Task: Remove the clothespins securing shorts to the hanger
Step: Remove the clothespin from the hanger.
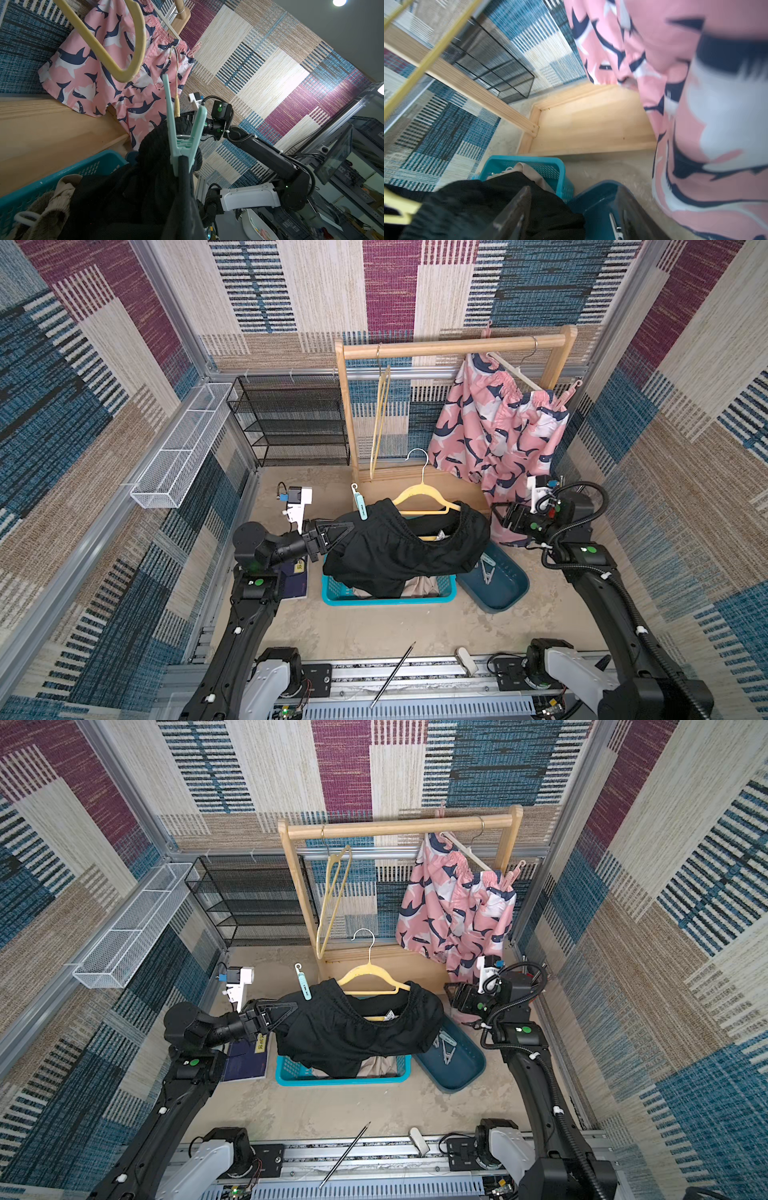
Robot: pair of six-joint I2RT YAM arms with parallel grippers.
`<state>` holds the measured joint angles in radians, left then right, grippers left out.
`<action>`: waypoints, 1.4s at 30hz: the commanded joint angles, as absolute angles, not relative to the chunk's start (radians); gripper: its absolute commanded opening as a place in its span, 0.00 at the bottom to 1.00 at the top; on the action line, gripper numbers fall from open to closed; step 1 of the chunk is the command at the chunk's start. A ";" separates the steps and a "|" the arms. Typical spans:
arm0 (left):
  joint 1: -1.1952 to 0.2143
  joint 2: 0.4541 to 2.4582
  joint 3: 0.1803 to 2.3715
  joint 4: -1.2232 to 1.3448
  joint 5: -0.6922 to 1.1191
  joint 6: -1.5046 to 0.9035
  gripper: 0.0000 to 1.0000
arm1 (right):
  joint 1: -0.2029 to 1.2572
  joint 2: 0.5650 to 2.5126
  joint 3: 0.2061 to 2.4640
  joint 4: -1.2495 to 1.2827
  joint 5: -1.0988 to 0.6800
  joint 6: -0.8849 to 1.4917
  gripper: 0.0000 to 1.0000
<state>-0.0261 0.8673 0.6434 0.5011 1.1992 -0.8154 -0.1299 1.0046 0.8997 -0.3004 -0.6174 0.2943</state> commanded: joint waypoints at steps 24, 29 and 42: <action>-0.049 0.875 0.664 0.521 1.238 -0.778 0.00 | 0.173 1.429 1.244 -0.203 -1.286 -0.115 0.69; -0.054 0.880 0.661 0.522 1.230 -0.776 0.00 | 0.251 1.518 1.325 -0.268 -1.306 -0.174 0.67; -0.056 0.912 0.660 0.520 1.193 -0.770 0.00 | 0.288 1.526 1.291 -0.265 -1.368 -0.172 0.15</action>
<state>-0.0566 0.9077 0.6525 0.4828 1.2091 -0.7929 0.2867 1.5391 1.2991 -0.2749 -1.3529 -0.1749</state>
